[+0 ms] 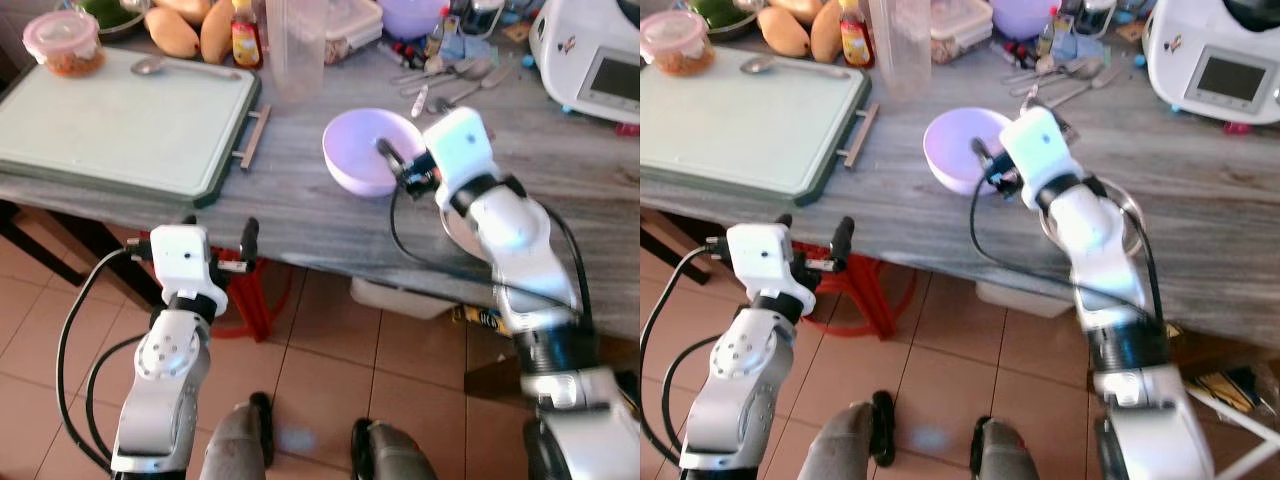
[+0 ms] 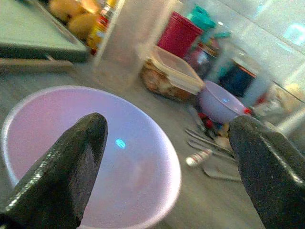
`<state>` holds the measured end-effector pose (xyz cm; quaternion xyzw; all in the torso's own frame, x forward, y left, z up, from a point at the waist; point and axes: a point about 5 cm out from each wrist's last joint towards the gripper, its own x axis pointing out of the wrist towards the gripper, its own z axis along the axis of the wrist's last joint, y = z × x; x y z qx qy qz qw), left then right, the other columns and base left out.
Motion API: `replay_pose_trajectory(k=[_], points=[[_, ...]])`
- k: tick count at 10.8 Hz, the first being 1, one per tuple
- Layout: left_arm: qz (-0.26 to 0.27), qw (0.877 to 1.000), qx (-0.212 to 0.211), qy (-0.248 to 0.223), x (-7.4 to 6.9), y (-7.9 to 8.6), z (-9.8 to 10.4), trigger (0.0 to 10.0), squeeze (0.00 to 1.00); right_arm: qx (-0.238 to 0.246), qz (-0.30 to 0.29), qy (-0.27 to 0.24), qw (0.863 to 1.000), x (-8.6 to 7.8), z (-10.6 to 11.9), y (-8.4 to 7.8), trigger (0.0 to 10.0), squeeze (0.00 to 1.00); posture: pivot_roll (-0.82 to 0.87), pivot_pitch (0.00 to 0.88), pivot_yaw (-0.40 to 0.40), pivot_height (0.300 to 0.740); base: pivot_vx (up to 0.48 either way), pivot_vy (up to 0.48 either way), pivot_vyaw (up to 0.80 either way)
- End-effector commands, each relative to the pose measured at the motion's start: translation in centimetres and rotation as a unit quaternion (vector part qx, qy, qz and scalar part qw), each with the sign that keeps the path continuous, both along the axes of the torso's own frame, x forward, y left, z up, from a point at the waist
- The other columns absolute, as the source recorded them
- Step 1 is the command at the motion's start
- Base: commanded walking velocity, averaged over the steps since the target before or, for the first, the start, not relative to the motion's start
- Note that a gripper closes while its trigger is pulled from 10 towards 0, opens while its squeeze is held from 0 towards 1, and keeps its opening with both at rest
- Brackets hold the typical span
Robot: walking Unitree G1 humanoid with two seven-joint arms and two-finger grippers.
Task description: Setting the table
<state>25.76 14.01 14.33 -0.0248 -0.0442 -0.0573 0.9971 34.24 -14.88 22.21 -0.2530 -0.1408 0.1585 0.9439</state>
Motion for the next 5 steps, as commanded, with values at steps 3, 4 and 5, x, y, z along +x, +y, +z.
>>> replay_pose_trajectory(k=[3,4,5], points=[[0.001,1.000,0.000,0.006,-0.2,0.1,-0.4,10.0,0.00,0.040,-0.150,-0.027,0.987,-1.8,-0.6,-2.5,10.0,1.00,0.02,0.206,-0.030,0.740,0.000,0.000,0.00],[0.001,1.000,0.000,0.006,-0.2,0.1,-0.4,10.0,0.00,0.044,-0.174,-0.015,0.984,-2.2,-1.4,-2.8,10.0,1.00,0.02,0.206,-0.030,0.740,0.000,0.000,0.00],[0.001,1.000,0.001,0.007,-0.3,0.1,-0.3,10.0,0.00,0.053,-0.203,0.006,0.978,-2.5,-2.3,-3.4,10.0,1.00,0.03,0.214,-0.026,0.740,0.000,0.000,0.00]])
